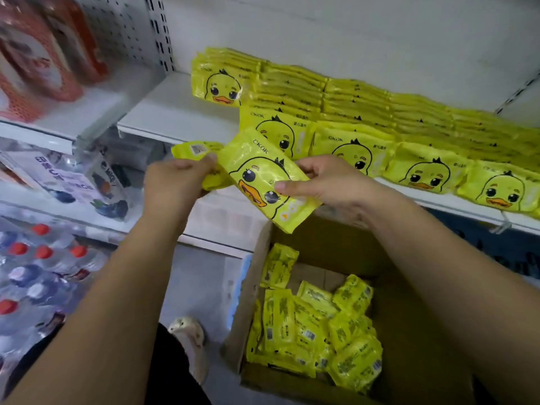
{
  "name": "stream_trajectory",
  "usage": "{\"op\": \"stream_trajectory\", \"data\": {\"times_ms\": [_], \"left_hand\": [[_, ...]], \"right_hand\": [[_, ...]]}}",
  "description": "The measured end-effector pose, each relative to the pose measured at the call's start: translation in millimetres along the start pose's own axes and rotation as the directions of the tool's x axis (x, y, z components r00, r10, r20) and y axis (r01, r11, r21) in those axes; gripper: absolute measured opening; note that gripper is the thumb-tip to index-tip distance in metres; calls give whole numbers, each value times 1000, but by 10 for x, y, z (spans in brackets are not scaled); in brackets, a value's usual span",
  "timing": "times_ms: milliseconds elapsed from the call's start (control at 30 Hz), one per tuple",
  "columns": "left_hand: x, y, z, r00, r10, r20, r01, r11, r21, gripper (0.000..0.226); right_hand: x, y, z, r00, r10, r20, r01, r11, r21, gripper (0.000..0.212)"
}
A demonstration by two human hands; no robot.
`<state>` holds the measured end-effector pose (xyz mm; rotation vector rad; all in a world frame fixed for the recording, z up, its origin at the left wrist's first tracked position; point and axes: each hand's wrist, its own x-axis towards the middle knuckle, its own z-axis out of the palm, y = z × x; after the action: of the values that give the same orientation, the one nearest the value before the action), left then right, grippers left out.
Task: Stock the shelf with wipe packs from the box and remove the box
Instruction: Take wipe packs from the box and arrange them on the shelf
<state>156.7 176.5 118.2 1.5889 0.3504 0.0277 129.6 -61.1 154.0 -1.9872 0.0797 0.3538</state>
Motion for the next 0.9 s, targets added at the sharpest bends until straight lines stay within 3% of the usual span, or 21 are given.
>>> {"op": "stream_trajectory", "data": {"times_ms": [100,300,500,600,733,900], "left_hand": [[205,-46,-226,991,70,-117,-65,997,41,20],[642,28,-465,970,-11,-241,-43,975,-219,12],[900,12,-525,958,-96,-269,-17,921,-390,14],[981,26,-546,960,-128,-249,2,892,-451,14],[1055,33,-559,958,-150,-245,20,885,-465,13],[1077,66,-454,961,-180,-208,49,858,-512,15]], "right_hand": [[450,-227,105,992,-74,-106,57,987,-153,61],[1376,-774,203,961,-199,-190,164,969,-185,14],[2363,-1144,324,947,-237,-219,152,926,-344,29],[2744,-1234,394,934,-285,-217,113,810,-575,42],[3096,-1195,404,947,-278,-162,43,608,-793,38],[3331,-986,298,941,-290,-177,23,573,-819,53]]}}
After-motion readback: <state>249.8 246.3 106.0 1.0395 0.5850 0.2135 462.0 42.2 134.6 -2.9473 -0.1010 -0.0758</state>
